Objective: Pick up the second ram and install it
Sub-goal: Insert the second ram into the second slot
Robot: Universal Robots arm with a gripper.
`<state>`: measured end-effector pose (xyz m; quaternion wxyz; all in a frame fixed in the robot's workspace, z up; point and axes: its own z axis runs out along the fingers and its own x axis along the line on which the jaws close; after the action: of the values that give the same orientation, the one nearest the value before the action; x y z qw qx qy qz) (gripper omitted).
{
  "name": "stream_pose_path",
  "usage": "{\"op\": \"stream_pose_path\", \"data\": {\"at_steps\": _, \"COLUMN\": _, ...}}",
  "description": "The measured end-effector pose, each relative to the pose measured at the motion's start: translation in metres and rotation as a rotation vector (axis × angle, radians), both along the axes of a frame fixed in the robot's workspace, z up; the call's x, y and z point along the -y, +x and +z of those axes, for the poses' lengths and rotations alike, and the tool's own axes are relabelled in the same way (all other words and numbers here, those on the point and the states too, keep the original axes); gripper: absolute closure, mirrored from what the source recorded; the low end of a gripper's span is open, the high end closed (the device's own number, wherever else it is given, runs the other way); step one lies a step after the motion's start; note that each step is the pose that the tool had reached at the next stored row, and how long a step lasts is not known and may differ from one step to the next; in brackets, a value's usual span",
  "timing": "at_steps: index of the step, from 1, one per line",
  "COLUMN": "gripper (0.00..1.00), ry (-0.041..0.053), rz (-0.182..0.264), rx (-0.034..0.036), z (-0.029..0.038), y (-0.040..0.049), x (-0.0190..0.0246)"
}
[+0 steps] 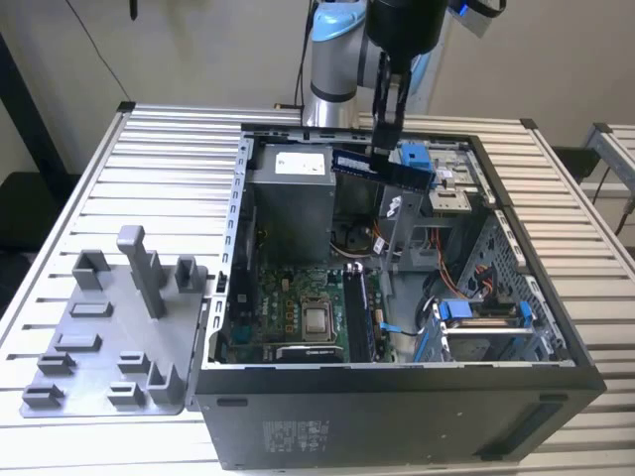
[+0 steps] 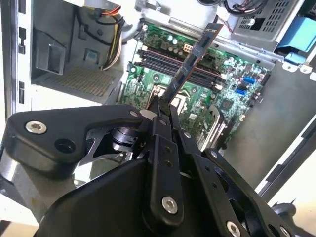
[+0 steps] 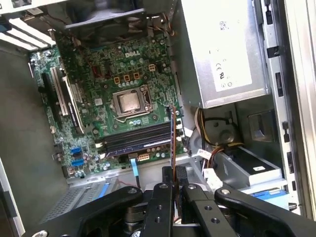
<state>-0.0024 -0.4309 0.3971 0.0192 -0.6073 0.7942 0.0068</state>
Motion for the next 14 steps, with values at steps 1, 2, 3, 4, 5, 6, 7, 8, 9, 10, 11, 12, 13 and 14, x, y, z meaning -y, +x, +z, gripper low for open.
{"op": "stream_pose_path", "data": {"at_steps": 1, "gripper": 0.86, "ry": 0.0, "rz": -0.011, "rx": -0.0009, "z": -0.0001, "y": 0.0, "x": 0.0}}
{"op": "stream_pose_path", "data": {"at_steps": 2, "gripper": 0.86, "ry": 0.0, "rz": -0.022, "rx": -0.0019, "z": -0.0001, "y": 0.0, "x": 0.0}}
{"op": "stream_pose_path", "data": {"at_steps": 3, "gripper": 0.86, "ry": 0.0, "rz": -0.033, "rx": -0.0029, "z": -0.0001, "y": 0.0, "x": 0.0}}
{"op": "stream_pose_path", "data": {"at_steps": 4, "gripper": 0.86, "ry": -0.0001, "rz": -0.045, "rx": -0.004, "z": -0.0001, "y": 0.0, "x": 0.0}}
{"op": "stream_pose_path", "data": {"at_steps": 5, "gripper": 0.86, "ry": 0.0, "rz": -0.056, "rx": -0.0048, "z": -0.0002, "y": 0.0, "x": 0.0}}
{"op": "stream_pose_path", "data": {"at_steps": 6, "gripper": 0.86, "ry": 0.0, "rz": -0.067, "rx": -0.0056, "z": -0.0003, "y": 0.0, "x": 0.0}}
{"op": "stream_pose_path", "data": {"at_steps": 7, "gripper": 0.86, "ry": 0.0, "rz": -0.078, "rx": -0.0063, "z": -0.0003, "y": 0.0, "x": 0.0}}
{"op": "stream_pose_path", "data": {"at_steps": 8, "gripper": 0.86, "ry": 0.0, "rz": -0.089, "rx": -0.0072, "z": -0.0003, "y": 0.0, "x": 0.0}}
{"op": "stream_pose_path", "data": {"at_steps": 9, "gripper": 0.86, "ry": 0.0, "rz": -0.099, "rx": -0.0077, "z": -0.0004, "y": 0.0, "x": 0.0}}
{"op": "stream_pose_path", "data": {"at_steps": 10, "gripper": 0.86, "ry": 0.0001, "rz": -0.109, "rx": -0.008, "z": -0.0004, "y": 0.0, "x": 0.0}}
{"op": "stream_pose_path", "data": {"at_steps": 11, "gripper": 0.86, "ry": 0.0001, "rz": -0.119, "rx": -0.0082, "z": -0.0005, "y": 0.0, "x": 0.0}}
{"op": "stream_pose_path", "data": {"at_steps": 12, "gripper": 0.86, "ry": 0.0001, "rz": -0.131, "rx": -0.0082, "z": -0.0005, "y": 0.0001, "x": 0.0}}
{"op": "stream_pose_path", "data": {"at_steps": 13, "gripper": 0.86, "ry": 0.0002, "rz": -0.142, "rx": -0.0082, "z": -0.0006, "y": 0.0001, "x": 0.0}}
{"op": "stream_pose_path", "data": {"at_steps": 14, "gripper": 0.86, "ry": 0.0002, "rz": -0.155, "rx": -0.0082, "z": -0.0007, "y": 0.0, "x": 0.0}}
